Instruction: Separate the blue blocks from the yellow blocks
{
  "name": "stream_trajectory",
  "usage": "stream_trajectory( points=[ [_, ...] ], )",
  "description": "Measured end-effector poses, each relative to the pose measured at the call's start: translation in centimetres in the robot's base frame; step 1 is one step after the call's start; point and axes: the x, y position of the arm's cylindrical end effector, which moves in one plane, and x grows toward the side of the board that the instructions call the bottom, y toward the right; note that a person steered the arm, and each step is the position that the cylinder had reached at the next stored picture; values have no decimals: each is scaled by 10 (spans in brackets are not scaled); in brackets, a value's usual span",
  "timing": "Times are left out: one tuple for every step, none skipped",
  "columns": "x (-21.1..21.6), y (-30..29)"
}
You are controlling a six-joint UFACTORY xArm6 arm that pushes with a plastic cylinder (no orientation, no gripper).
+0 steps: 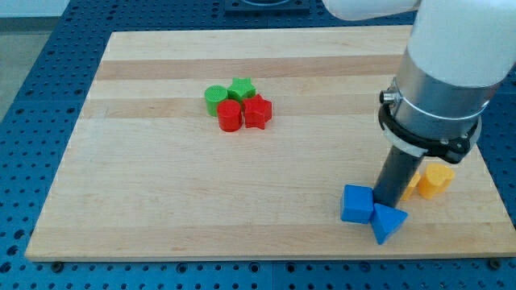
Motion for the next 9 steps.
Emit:
stream_trajectory(
  points=[
    [-5,-15],
    [-29,-60],
    [-52,-78],
    [-55,-96],
    [-50,-161],
    [-3,-168],
    [51,-125],
    [57,-115],
    [58,-112]
  ],
)
